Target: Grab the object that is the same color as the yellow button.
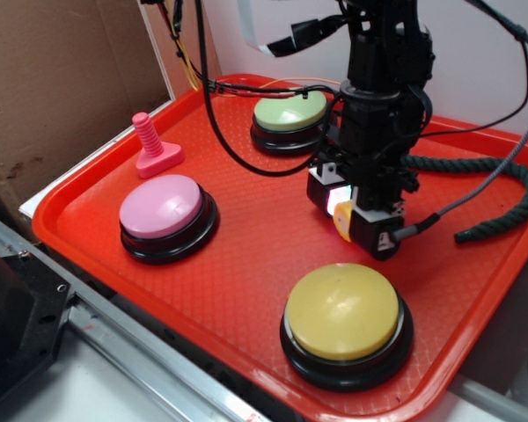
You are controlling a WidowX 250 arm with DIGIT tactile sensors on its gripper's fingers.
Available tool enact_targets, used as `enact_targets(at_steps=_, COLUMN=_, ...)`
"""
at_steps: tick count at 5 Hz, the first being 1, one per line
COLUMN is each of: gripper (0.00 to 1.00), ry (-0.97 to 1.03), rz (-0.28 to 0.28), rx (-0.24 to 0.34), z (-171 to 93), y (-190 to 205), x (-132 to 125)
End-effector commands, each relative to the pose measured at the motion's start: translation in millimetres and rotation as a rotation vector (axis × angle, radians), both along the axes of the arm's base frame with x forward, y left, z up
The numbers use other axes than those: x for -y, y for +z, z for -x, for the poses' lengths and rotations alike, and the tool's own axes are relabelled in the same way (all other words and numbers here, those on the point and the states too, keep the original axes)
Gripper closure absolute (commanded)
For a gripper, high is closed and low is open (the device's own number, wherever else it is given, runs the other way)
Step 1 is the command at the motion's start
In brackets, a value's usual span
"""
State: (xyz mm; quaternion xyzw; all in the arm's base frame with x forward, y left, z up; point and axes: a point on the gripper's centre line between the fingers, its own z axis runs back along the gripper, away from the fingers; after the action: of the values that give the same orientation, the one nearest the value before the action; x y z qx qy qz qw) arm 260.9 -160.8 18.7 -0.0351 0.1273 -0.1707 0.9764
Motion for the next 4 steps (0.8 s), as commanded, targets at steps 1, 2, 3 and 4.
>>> enact_targets(at_steps=1, gripper=1.0, ry=-0.261, rz=0.199, rx=0.291, z=41, y=123, x=-10)
enact_targets(at_steps=2, gripper=1.0, ry=-0.241, rz=0.14, rx=0.356, z=66, y=171, x=-16)
enact_targets(at_steps=3, gripper=1.0, ry=-0.185, rz=0.123, rx=0.349, z=71, y=221, x=-25)
enact_targets(at_steps=4, gripper=1.0, ry=-0.131, rz=0.087, rx=0.313, z=73, y=271, x=-29)
